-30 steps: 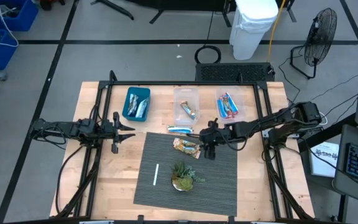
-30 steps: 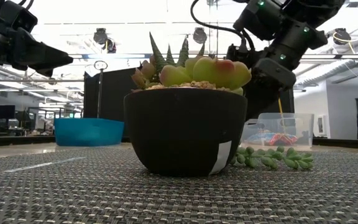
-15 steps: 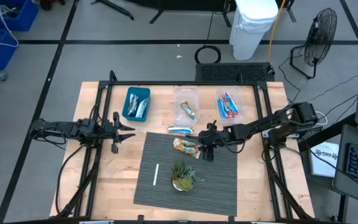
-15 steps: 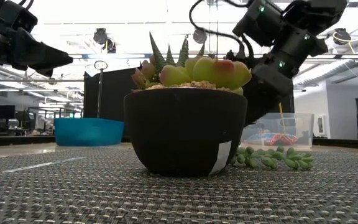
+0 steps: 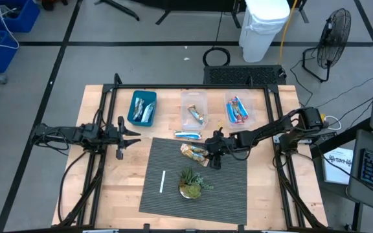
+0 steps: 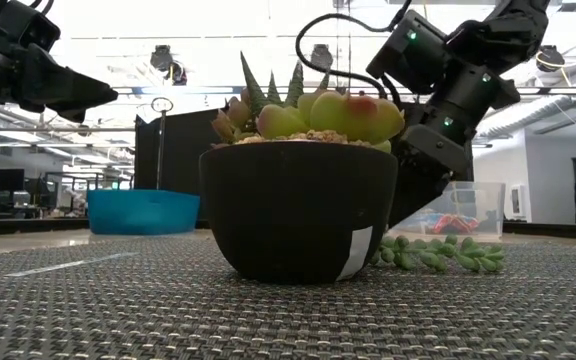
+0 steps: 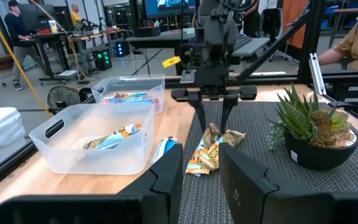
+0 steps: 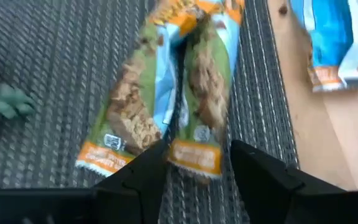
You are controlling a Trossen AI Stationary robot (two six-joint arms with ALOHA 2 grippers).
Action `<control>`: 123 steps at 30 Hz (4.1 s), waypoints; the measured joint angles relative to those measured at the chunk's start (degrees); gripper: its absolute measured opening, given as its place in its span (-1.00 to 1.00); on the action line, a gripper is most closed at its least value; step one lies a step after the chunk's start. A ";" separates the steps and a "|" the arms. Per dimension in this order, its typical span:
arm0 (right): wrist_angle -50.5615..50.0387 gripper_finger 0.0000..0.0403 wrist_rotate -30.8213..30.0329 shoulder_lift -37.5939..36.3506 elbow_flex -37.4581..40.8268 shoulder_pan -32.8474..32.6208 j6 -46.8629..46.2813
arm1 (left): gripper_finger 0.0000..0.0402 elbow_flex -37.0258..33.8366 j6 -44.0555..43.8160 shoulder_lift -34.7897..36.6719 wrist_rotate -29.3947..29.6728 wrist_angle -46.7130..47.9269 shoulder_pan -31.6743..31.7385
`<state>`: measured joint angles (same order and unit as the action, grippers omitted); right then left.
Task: Pick and place Granola Bars by type
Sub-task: Put the yellow granola bar into the left transparent bin
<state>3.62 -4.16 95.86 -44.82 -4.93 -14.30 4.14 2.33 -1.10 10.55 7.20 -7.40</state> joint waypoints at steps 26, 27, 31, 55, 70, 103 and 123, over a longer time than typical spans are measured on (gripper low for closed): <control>2.09 -0.98 -0.21 -0.65 0.00 -0.02 4.71 | -0.46 0.00 0.00 -0.02 0.00 -0.05 -0.02; 1.96 -0.99 -0.22 -1.03 0.00 -0.03 4.73 | -0.46 0.00 0.00 0.00 0.00 -0.05 0.00; 1.93 -0.99 -0.40 -3.33 0.00 -0.04 5.48 | -0.46 0.00 0.00 -0.01 0.00 -0.03 0.00; -4.18 -1.00 -0.30 -14.89 -0.04 -0.04 8.14 | -0.46 0.00 0.00 0.00 0.00 -0.13 0.00; -6.49 -1.00 -0.27 -19.63 -0.04 -0.04 7.95 | -0.46 0.00 0.00 0.00 0.00 -0.16 -0.02; 4.72 -1.00 -33.40 -19.57 -0.04 1.06 9.58 | -0.46 0.00 0.00 0.00 0.00 -0.13 -0.01; 0.00 -1.00 -6.60 -19.31 -4.31 21.51 7.37 | -0.46 0.00 -0.01 -0.02 0.00 -0.13 0.00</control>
<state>3.62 -10.76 76.55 -49.12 16.58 -6.93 4.14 2.32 -1.12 10.55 7.07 -7.40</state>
